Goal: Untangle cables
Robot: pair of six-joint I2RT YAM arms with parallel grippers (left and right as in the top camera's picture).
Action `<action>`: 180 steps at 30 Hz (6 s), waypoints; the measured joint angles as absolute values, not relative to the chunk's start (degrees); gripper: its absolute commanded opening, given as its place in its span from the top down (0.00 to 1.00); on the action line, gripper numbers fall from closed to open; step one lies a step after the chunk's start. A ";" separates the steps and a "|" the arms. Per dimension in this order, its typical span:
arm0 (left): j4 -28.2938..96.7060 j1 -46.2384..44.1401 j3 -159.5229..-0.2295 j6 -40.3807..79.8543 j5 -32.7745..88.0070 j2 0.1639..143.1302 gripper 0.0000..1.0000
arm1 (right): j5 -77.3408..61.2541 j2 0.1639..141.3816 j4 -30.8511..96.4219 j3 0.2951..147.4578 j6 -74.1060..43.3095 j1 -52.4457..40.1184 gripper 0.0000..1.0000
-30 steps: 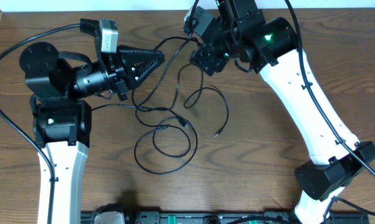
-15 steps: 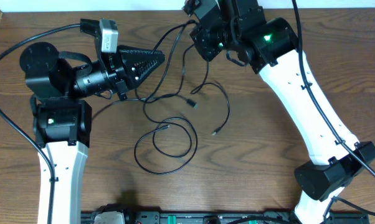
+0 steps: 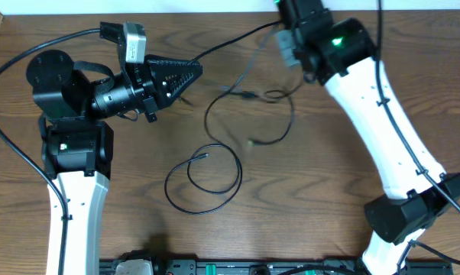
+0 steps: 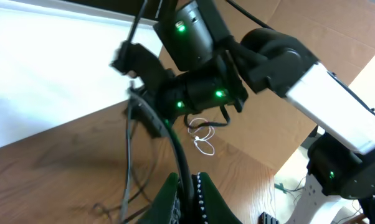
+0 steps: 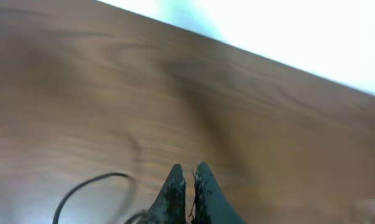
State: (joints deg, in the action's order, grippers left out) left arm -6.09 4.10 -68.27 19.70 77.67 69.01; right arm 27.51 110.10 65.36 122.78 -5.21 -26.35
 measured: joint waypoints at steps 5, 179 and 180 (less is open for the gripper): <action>-6.15 4.08 -68.27 19.70 77.71 69.01 0.93 | 33.47 110.10 69.56 122.78 -8.54 -19.64 0.99; -8.56 -21.21 -68.27 -29.39 46.57 100.36 0.07 | -18.79 85.21 53.91 122.61 9.47 -25.30 0.99; -10.39 -21.61 -68.27 -29.15 46.37 101.73 0.08 | -19.31 85.21 54.11 122.61 9.47 -25.30 0.99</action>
